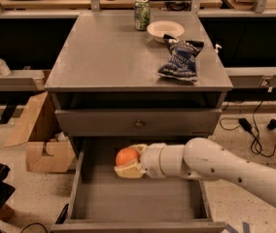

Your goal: Place orange into middle drawer

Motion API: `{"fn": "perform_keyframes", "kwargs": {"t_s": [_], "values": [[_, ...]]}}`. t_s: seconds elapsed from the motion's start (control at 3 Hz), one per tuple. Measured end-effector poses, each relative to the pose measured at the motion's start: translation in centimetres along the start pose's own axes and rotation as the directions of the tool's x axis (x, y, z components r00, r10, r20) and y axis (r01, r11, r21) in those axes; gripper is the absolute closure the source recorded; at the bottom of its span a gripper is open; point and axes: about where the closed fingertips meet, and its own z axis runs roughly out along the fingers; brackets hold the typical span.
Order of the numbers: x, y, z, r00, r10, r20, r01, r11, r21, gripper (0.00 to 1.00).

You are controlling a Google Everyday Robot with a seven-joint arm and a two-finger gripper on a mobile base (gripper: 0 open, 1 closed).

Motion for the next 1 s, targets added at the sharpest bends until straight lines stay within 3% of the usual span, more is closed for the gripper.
{"fn": "perform_keyframes", "kwargs": {"t_s": [0.33, 0.67, 1.0], "values": [[9.0, -0.6, 6.3, 0.996, 0.044, -0.078, -0.048, 0.9974, -0.054, 1.0], [14.4, -1.3, 9.8, 0.982, 0.103, -0.161, -0.115, 0.991, -0.067, 1.0], [15.2, -1.2, 10.2, 0.979, 0.106, -0.176, -0.12, 0.99, -0.073, 1.0]]}}
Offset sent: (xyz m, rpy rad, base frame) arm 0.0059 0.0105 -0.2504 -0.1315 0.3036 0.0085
